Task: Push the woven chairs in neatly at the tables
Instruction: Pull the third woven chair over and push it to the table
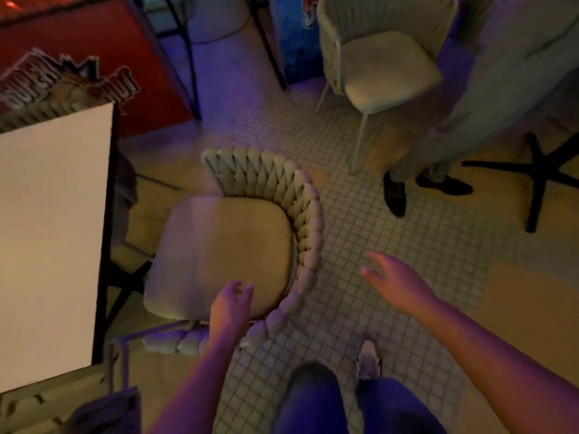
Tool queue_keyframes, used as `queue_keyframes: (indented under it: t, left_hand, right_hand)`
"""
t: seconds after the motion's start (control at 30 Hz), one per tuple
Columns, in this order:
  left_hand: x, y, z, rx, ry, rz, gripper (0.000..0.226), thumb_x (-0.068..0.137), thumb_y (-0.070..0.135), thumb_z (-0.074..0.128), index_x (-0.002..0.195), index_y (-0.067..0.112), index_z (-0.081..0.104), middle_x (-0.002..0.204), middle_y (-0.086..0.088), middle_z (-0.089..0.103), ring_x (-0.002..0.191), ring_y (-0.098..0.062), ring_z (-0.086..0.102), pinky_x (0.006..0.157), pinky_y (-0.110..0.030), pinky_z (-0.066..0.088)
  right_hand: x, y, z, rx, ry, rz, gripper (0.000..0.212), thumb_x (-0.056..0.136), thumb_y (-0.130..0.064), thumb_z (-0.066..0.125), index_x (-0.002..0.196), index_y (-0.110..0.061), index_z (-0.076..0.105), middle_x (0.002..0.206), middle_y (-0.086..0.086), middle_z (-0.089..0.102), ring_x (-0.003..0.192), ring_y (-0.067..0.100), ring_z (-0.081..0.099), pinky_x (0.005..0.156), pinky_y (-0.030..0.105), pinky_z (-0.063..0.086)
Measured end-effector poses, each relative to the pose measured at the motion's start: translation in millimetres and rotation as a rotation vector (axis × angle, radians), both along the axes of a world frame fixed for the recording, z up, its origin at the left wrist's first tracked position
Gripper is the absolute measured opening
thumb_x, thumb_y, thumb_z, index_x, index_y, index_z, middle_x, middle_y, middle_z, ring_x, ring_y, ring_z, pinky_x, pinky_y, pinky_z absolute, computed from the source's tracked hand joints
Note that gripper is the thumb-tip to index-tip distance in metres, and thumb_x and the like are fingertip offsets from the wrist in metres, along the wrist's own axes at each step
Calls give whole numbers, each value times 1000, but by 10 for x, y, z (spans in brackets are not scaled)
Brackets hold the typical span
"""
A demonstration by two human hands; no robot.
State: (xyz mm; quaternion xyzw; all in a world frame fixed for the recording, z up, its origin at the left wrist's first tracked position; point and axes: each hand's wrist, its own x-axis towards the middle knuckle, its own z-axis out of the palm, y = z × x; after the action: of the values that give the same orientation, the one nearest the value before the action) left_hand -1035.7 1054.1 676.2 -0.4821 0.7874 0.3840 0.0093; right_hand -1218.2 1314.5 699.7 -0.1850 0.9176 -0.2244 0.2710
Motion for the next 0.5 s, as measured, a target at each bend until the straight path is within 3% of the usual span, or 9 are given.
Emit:
queue_keyframes:
  t: [0.2, 0.37, 0.5]
  left_hand:
    - [26, -84, -21, -18, -27, 393, 39, 89, 28, 59, 117, 1, 63, 116, -24, 64, 112, -36, 58, 97, -42, 43]
    - [92, -221, -153, -97, -48, 690, 32, 86, 26, 61, 110, 5, 66, 110, -19, 62, 111, -32, 54, 98, -42, 40]
    - [66, -387, -328, -106, -78, 863, 34, 86, 25, 62, 114, 6, 65, 118, -21, 60, 117, -35, 52, 103, -48, 38]
  right_hand:
    - [-1065, -670, -60, -28, 15, 209, 56, 88, -47, 52, 138, -23, 45, 137, 9, 55, 123, 23, 53, 99, 35, 42]
    - [-1748, -1531, -172, -99, 60, 354, 52, 86, -37, 59, 134, -21, 48, 129, 10, 60, 117, 27, 56, 91, 35, 44]
    - [-2159, -2271, -232, -102, 115, 482, 50, 85, -29, 61, 132, -18, 50, 125, 11, 61, 111, 28, 59, 89, 37, 49]
